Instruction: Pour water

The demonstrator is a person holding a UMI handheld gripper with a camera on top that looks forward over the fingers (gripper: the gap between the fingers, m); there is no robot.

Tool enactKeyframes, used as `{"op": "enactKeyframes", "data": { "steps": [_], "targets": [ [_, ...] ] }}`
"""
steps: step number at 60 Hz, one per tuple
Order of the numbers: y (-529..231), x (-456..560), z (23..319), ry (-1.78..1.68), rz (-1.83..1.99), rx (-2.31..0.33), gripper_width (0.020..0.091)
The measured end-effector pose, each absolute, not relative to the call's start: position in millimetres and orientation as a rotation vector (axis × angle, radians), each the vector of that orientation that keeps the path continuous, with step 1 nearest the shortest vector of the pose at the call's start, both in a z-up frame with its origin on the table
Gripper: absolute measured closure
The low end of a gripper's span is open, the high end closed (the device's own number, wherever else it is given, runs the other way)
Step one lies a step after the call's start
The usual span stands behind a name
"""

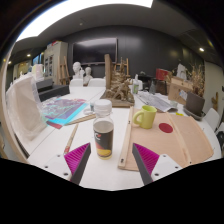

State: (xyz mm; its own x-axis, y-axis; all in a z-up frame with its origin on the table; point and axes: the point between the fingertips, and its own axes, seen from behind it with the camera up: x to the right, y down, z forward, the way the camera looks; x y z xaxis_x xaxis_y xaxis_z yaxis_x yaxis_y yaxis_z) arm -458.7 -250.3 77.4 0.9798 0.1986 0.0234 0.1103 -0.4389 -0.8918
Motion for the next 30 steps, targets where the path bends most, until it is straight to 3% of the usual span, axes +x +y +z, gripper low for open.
{"op": "enactKeyframes", "data": {
  "steps": [7, 13, 18, 23, 30],
  "targets": [
    [-217, -482, 58, -0.189, 0.096, -2.013, 0.0254],
    [-193, -493, 47, -0.149, 0.109, -2.005, 0.0332],
    [-179, -495, 42, -0.124, 0.104, -1.990, 0.0458],
    [-167, -493, 40, -0.112, 0.099, -1.974, 0.0665],
    [-168, -496, 40, -0.102, 0.115, -1.971, 0.0728]
  ]
}}
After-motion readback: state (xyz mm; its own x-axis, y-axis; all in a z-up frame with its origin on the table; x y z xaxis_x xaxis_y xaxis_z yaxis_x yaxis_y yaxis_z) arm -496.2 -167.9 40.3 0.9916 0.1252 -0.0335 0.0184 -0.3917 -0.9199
